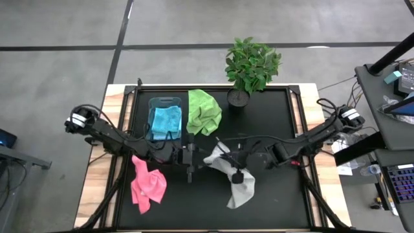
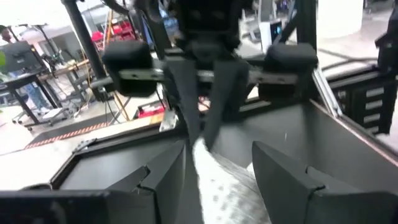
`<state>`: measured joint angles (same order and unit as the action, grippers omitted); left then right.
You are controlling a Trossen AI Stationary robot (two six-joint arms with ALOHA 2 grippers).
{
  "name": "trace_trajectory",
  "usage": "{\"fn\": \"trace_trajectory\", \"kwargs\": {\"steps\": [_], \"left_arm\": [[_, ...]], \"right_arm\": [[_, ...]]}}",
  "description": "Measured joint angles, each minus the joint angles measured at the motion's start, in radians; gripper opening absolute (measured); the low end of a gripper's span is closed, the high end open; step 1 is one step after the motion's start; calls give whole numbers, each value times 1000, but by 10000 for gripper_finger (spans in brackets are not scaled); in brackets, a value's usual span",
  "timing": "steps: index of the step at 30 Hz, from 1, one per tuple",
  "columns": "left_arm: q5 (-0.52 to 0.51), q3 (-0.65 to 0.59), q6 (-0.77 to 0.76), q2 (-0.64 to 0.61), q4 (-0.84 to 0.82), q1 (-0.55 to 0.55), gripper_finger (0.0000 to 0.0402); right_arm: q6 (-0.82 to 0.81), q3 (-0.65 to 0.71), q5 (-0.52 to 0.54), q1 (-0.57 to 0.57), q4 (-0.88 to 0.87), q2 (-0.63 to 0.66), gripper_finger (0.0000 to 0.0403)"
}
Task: Fold microfiber towels
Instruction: Fold the white microfiber towel
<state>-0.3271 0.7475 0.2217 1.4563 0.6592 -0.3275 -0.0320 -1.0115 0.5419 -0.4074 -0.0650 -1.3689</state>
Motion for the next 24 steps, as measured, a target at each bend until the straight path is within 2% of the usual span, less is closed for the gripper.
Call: {"fn": "trace_trajectory", "kwargs": {"steps": [3,7,11,14,19,24], "left_arm": [[-14,-2,-2,0,-40,0,171],[-121,-2,23,-3,-70,-1,171],[-141,-2,44,-35,-159,-8,173],[-200,-3,21,-43,-179,-8,182],[-210,-7,2,-7,-173,-5,194],[-211,-1,2,19,-169,13,184]], "right_arm": [[-44,0,0,28,0,0,9],[-69,0,1,54,-1,0,9],[-80,0,0,72,-3,0,9],[-80,0,1,75,-3,0,9],[-107,0,0,74,-2,0,9],[-133,0,1,75,-2,0,9]]}}
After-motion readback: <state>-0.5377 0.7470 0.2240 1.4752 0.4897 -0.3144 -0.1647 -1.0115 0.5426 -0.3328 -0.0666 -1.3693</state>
